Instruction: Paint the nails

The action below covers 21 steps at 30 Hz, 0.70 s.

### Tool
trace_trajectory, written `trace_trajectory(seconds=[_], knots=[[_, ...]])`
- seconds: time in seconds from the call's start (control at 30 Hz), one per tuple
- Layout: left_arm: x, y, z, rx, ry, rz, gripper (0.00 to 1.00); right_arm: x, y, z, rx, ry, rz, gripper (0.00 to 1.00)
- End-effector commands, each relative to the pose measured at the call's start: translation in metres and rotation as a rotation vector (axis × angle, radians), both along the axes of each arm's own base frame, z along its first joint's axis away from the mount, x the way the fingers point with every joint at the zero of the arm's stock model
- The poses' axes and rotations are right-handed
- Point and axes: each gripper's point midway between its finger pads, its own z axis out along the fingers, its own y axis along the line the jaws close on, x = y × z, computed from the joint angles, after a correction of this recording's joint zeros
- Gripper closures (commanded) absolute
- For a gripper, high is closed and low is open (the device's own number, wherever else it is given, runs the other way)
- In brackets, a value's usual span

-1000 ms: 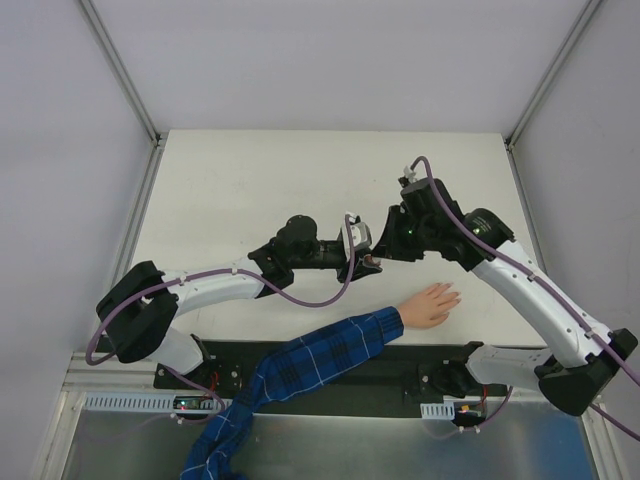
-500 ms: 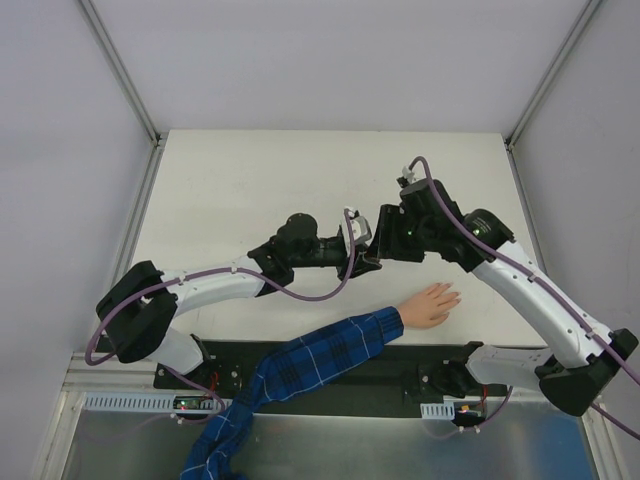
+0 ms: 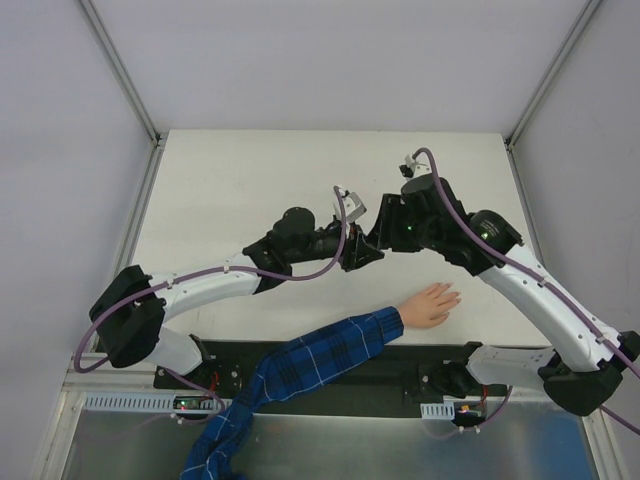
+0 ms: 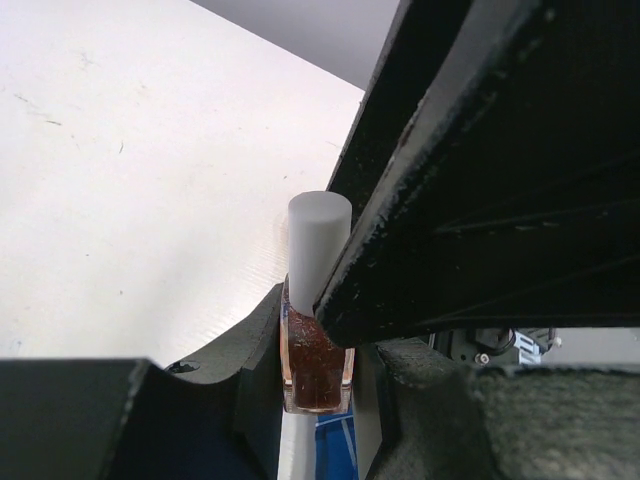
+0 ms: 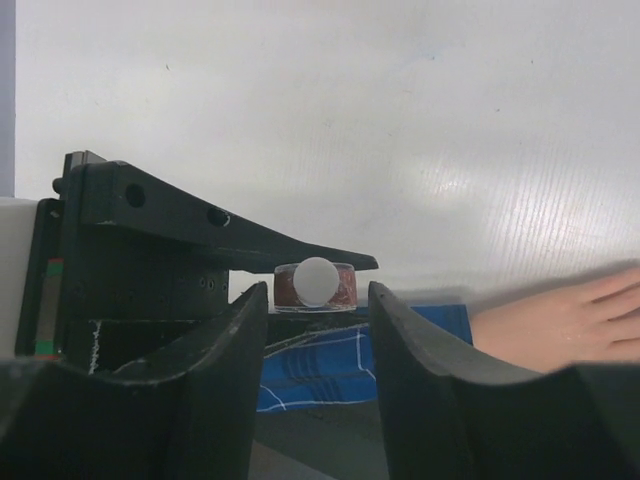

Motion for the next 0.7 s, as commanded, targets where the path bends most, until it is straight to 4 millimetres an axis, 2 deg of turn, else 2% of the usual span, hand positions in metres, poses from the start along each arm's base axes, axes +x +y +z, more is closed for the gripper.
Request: trace_trajectory(seconds=[0.0,0.07,0.2,0.23,0.3,0.37,0.4,0.43,0.47,0.5,0.53,0.57,0.6,0.67], knots=[[0.003,0.001,0.058,-0.13,-0.043,0.035,1.0,0.01,0.011,0.013,0.026,-0.061,-0.007,0.58],[0.002,0.002,0.06,-0.132,-0.045,0.033,1.0,0.01,0.013,0.01,0.018,-0.055,0.0,0.71],[-0.006,0.004,0.068,-0.151,-0.061,-0.003,1.0,0.009,0.012,0.0,0.011,-0.047,0.003,0.73],[-0.015,0.003,0.069,-0.156,-0.064,-0.049,1.0,0.01,0.015,0.001,0.021,-0.065,0.024,0.75],[-0.023,0.004,0.075,-0.175,-0.088,-0.102,1.0,0.009,0.015,0.004,0.027,-0.093,0.054,0.86],[-0.048,0.006,0.079,-0.187,-0.089,-0.262,1.0,0.002,0.019,0.007,0.025,-0.148,0.172,0.99],[-0.051,0.012,0.087,-0.217,-0.109,-0.322,1.0,-0.004,0.022,0.007,0.026,-0.18,0.249,0.99],[-0.062,0.017,0.092,-0.24,-0.059,-0.398,1.0,-0.02,0.037,0.004,0.052,-0.22,0.45,1.0],[-0.084,0.029,0.09,-0.234,-0.034,-0.562,1.0,-0.034,0.044,0.002,0.071,-0.261,0.594,1.0],[-0.086,0.033,0.089,-0.238,-0.005,-0.615,1.0,-0.059,0.047,0.015,0.145,-0.336,0.739,1.0],[-0.086,0.043,0.099,-0.267,0.029,-0.651,1.0,-0.086,0.058,0.03,0.258,-0.404,0.912,0.99],[-0.095,0.052,0.098,-0.256,0.028,-0.731,1.0,-0.088,0.055,0.014,0.255,-0.408,0.91,1.0],[-0.092,0.053,0.093,-0.257,0.058,-0.737,1.0,-0.088,0.052,0.021,0.268,-0.44,0.898,1.0],[-0.09,0.059,0.099,-0.278,0.068,-0.734,1.0,-0.086,0.05,0.024,0.271,-0.403,0.862,1.0]])
